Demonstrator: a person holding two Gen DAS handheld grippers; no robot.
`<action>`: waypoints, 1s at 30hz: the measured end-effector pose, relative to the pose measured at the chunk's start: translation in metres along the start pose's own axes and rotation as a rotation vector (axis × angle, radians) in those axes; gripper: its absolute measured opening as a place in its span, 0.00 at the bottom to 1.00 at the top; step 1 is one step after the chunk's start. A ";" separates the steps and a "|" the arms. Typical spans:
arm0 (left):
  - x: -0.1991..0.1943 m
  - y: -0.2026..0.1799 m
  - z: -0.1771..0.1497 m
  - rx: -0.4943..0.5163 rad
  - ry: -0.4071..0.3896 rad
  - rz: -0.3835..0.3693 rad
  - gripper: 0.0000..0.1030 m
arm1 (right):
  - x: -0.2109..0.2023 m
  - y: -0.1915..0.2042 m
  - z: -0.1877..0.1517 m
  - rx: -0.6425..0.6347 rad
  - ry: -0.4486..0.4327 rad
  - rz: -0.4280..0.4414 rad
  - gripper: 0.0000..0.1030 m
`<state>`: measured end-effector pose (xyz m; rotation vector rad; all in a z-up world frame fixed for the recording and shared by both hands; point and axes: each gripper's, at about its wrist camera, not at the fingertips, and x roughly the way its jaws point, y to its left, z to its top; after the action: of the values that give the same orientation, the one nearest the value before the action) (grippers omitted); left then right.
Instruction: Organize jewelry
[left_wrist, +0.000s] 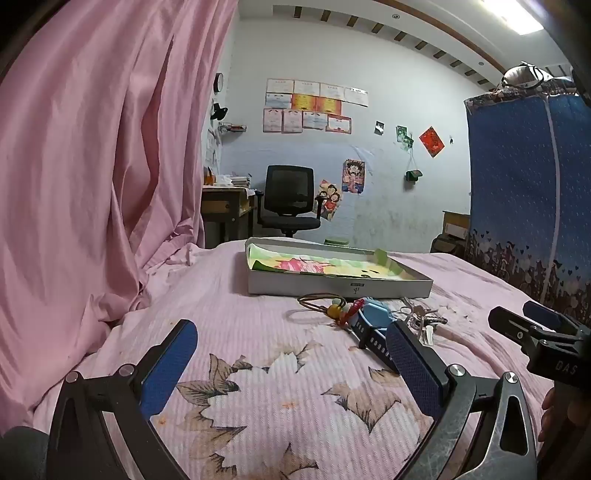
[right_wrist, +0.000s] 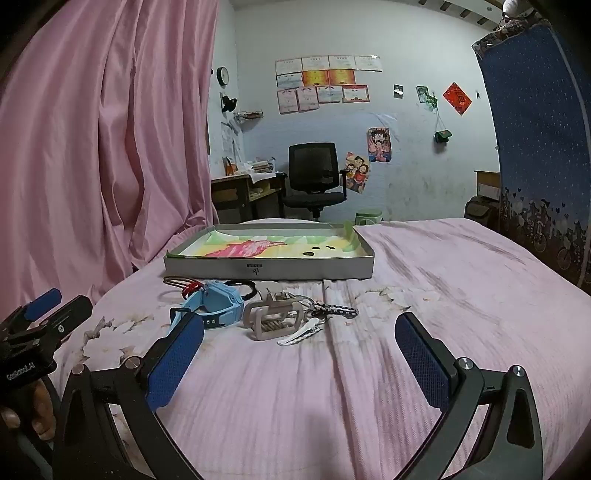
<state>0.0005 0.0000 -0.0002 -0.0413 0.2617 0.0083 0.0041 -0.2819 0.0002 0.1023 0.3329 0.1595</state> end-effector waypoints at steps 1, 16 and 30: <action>0.000 0.000 0.000 0.000 0.001 -0.001 1.00 | 0.000 0.000 0.000 0.000 0.001 -0.001 0.99; 0.000 0.001 0.000 -0.008 -0.002 -0.003 1.00 | -0.001 0.000 0.000 0.001 -0.004 0.004 0.99; 0.000 0.001 0.000 -0.006 -0.002 -0.003 1.00 | -0.004 0.003 0.004 0.002 -0.006 0.005 0.99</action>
<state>0.0002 0.0008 -0.0003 -0.0478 0.2592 0.0060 0.0014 -0.2803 0.0050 0.1056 0.3273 0.1635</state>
